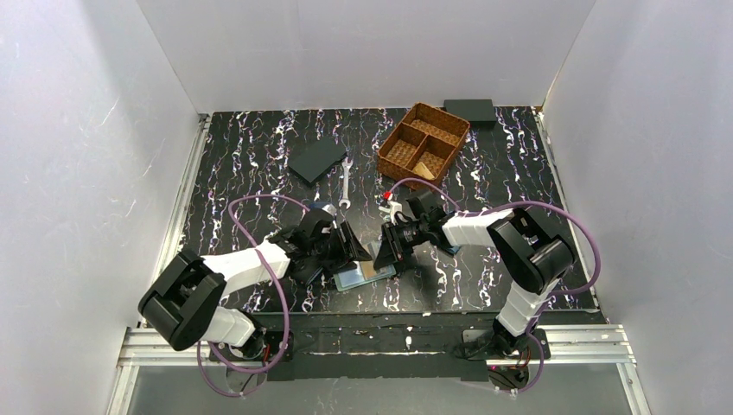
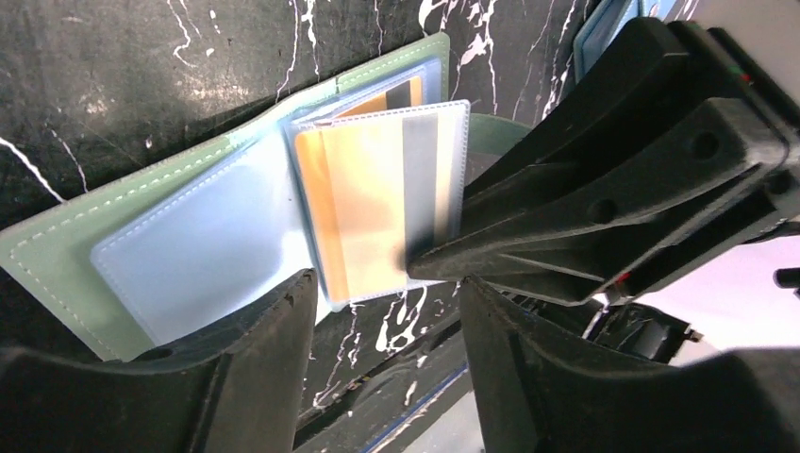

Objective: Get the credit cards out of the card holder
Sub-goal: Pick up the card holder from the center of the board.

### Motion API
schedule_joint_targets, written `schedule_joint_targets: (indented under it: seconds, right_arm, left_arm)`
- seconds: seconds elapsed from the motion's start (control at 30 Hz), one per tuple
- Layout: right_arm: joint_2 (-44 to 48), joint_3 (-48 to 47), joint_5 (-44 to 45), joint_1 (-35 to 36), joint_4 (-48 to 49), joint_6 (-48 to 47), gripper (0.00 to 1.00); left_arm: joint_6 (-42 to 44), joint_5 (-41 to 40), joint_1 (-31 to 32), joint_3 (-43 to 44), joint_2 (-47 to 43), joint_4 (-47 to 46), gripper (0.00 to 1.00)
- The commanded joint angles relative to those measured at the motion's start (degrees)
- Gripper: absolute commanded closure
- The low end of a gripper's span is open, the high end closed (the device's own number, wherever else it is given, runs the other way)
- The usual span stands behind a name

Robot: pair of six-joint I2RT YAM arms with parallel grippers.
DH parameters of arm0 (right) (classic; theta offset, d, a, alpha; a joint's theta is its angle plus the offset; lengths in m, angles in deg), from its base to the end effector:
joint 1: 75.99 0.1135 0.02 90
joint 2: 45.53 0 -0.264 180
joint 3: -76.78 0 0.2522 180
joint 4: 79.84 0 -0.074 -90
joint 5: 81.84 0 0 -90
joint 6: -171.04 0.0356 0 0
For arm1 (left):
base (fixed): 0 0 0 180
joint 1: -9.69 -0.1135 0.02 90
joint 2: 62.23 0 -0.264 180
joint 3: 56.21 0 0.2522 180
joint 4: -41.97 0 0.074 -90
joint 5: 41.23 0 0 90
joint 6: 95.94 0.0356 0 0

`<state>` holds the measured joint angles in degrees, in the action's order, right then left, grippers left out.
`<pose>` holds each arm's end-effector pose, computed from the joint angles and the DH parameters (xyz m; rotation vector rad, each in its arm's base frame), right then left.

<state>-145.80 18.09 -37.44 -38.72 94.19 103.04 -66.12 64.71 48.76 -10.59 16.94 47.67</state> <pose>0.2412 0.2155 0.1329 -0.7436 2.4463 1.4066 0.1991 -0.1742 0.1649 -0.2982 2.5172 -1.1433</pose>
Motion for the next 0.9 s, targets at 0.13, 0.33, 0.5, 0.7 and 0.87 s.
schedule_joint_targets:
  seconds: [0.13, 0.33, 0.5, 0.7, 0.87]
  right_arm:
    - [2.8, -1.8, -1.0, 1.0, 0.4, -2.8, 0.61]
    - [3.3, -1.6, -4.2, 2.1, 1.7, -2.5, 0.57]
    - [5.8, -0.2, -6.2, 3.0, 5.1, -1.7, 0.51]
    - [7.0, 1.3, -7.2, 3.1, 9.4, -0.7, 0.42]
    - [6.0, 0.9, -7.5, 3.2, 8.8, -1.1, 0.39]
  left_arm:
    - [-6.7, -1.1, -1.1, -1.4, -1.7, -2.0, 0.27]
    - [-9.1, -0.9, -1.2, -2.0, -1.0, -6.0, 0.2]
    - [-10.8, -0.4, -1.2, -2.6, 0.5, -7.1, 0.19]
    - [-11.9, -0.1, -1.2, -3.3, 1.4, -7.3, 0.19]
    - [-12.2, -1.1, -1.2, -4.3, 0.8, -7.3, 0.26]
